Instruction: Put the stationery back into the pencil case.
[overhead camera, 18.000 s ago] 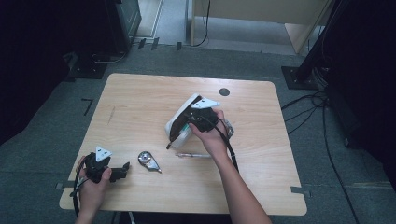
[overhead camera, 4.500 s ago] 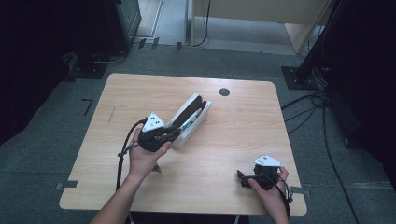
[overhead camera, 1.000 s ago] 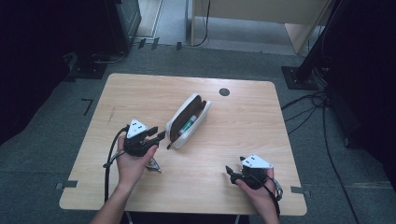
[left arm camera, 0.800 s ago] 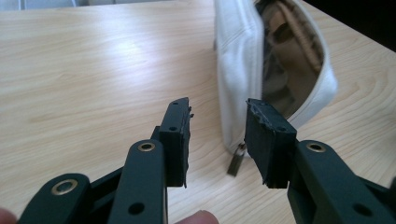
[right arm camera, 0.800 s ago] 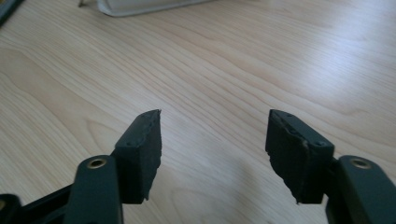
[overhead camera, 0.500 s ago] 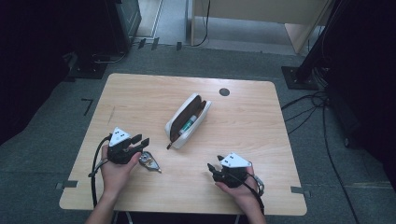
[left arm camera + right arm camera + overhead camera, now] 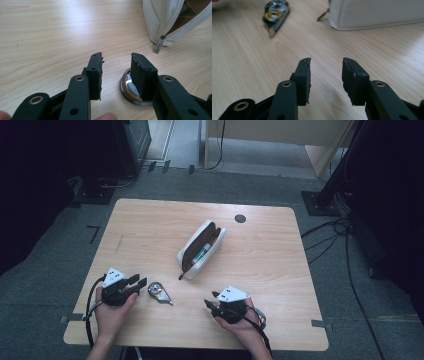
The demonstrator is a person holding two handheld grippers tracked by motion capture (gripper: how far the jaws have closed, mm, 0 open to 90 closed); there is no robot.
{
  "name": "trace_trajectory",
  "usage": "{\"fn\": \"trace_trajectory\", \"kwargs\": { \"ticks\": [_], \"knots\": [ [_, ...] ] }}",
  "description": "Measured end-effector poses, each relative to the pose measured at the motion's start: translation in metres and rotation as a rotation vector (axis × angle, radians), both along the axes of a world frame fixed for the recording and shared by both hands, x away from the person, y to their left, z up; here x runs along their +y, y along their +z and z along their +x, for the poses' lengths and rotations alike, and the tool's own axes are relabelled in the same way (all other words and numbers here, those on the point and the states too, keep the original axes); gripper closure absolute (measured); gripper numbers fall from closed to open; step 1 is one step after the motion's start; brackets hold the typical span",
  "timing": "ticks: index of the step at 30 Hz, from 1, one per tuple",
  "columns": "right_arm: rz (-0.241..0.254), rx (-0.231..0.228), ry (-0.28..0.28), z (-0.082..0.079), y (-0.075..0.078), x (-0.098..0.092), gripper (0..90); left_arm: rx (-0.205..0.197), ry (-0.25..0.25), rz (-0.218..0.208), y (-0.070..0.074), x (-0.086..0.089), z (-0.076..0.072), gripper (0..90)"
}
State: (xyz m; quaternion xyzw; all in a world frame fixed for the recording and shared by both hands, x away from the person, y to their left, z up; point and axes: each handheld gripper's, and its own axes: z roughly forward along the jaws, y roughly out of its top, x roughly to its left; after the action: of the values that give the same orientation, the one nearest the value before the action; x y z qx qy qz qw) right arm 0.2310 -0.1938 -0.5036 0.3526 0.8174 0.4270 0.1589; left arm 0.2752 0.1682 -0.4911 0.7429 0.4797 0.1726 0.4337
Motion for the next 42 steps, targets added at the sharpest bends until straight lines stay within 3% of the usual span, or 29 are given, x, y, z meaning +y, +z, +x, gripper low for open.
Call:
{"fn": "trace_trajectory", "kwargs": {
  "ticks": [9,15,22,31,42],
  "knots": [
    [0.008,0.018,0.108,0.002,-0.004,0.041,63.1,0.028,-0.031,-0.001,-0.013,-0.004,-0.001,63.5],
    [0.059,0.055,0.142,0.008,-0.011,0.069,66.5,0.036,-0.077,0.010,-0.018,-0.013,-0.001,63.5],
    [0.037,0.067,0.184,0.011,-0.016,0.093,70.9,0.038,-0.099,0.013,-0.019,-0.016,-0.002,63.7],
    [-0.007,0.058,0.174,0.016,-0.017,0.106,74.2,0.041,-0.128,0.022,-0.020,-0.019,-0.002,64.1],
    [-0.039,0.048,0.168,0.013,-0.018,0.108,81.6,0.041,-0.159,0.029,-0.020,-0.022,-0.004,64.5]
  ]
}}
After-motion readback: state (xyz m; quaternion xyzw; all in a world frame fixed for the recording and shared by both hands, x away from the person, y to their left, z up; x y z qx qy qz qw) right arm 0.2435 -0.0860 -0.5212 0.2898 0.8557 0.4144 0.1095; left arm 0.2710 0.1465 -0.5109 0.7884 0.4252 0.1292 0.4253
